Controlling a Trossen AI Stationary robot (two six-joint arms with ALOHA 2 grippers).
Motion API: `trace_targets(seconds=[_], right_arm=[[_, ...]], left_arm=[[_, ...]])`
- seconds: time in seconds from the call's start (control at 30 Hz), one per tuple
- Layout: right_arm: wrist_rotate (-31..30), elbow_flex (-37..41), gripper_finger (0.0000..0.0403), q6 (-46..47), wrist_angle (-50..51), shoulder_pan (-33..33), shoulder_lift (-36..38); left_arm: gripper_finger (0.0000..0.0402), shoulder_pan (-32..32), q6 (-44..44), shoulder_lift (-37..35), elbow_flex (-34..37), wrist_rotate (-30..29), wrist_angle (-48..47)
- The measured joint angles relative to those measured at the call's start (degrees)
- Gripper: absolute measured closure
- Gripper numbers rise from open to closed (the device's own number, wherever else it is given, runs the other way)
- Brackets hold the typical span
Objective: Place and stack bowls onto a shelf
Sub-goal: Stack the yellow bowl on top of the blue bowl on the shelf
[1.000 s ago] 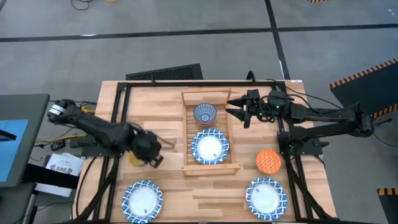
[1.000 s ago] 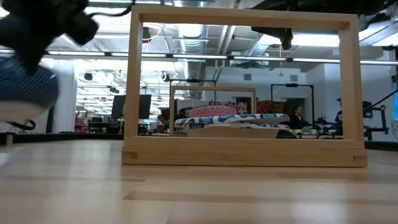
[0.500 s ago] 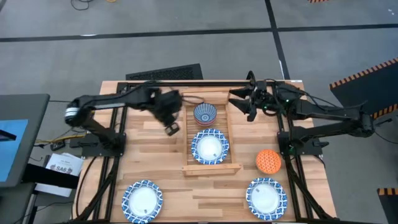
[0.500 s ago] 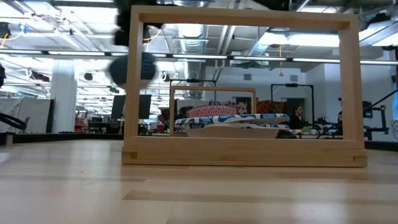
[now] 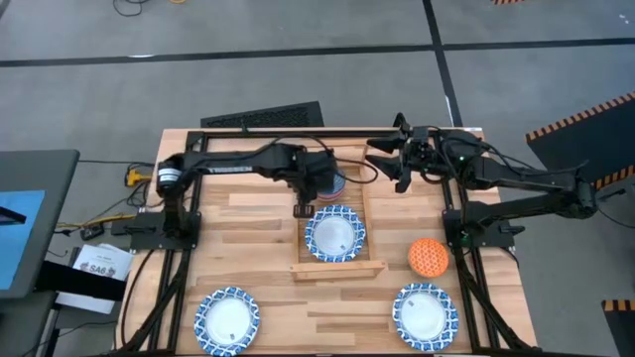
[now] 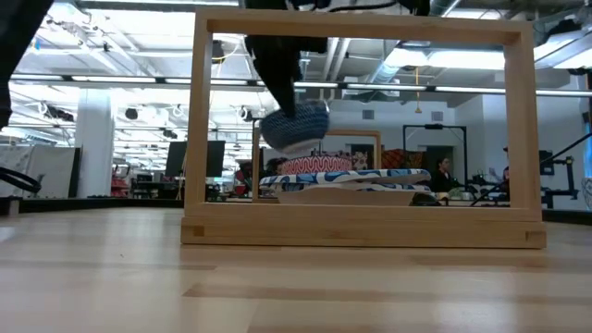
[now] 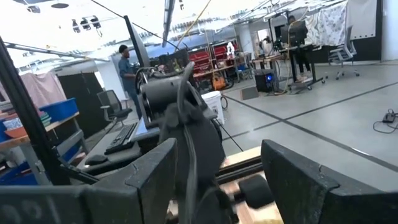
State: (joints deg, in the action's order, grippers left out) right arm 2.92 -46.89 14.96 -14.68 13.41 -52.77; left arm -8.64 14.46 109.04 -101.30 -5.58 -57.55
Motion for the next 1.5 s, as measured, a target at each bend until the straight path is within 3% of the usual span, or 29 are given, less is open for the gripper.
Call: trace_targets(seconds=[0.27,0.47,0.73,0.93,1.23,1.5], right_arm=[[0.0,0.0,0.0143,0.02,-0.85,0.0,0.0],[0.0,0.0,0.0143,0.02,-0.89,0.0,0.0],[0.0,0.0,0.0143,0.02,-0.89,0.29,-0.01],[0.0,0.0,0.0143,0.05,-0.93,0.68,-0.02],[0.0,0.0,0.0143,0.07,-0.89,0.96,-0.02],[0.0,0.02,0.0143,0.07,-0.85,0.96,-0.02]], left_arm=[[0.0401,-0.13,6.54,1.83,0.17,-4.08,4.17],[0.0401,-0.93,9.83,2.66,0.23,0.02,5.17],[0.0401,-1.71,12.89,5.18,0.24,-1.12,6.35],[0.0401,-1.88,14.33,5.57,0.37,2.01,6.14],[0.0401,-1.88,15.04,5.55,0.37,2.16,5.51],[0.0348,-1.97,15.97,5.49,0.36,1.46,6.21]])
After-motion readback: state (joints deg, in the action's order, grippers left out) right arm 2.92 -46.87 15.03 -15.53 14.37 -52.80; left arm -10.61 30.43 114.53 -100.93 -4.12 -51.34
